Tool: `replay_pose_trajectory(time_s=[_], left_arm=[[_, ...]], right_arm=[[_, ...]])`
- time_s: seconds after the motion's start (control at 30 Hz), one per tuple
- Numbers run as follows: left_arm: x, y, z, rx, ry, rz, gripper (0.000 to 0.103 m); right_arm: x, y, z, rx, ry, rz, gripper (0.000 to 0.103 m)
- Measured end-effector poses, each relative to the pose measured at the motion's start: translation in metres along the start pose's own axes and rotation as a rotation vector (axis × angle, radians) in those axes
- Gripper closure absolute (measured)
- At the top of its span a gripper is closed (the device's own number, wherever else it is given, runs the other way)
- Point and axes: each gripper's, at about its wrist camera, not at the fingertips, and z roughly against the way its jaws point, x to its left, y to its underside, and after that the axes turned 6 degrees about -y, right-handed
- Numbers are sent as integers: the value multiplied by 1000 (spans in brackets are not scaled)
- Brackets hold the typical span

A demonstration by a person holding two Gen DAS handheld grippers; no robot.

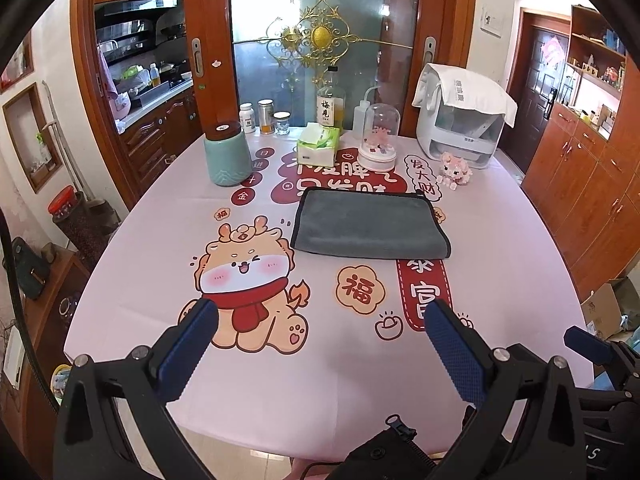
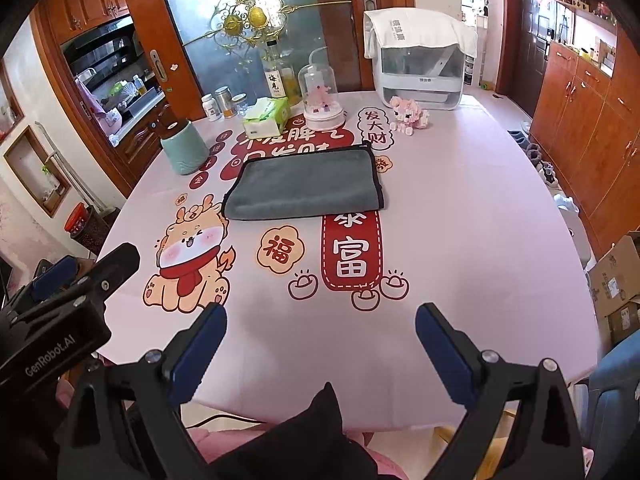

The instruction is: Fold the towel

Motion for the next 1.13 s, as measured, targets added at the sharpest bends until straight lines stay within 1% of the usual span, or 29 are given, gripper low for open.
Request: replay_pose_trajectory(time_s=[0.57, 0.87, 1.13], left_arm=[[1, -1, 1, 1, -1, -1, 1], [12, 6, 1, 18, -9, -3, 1], [14, 6, 0, 20, -21, -6, 1]], right_arm=[[7, 4, 3, 4, -1, -9, 7], [11, 6, -2, 29, -10, -14, 7], [13, 5, -5, 34, -19, -13, 7]])
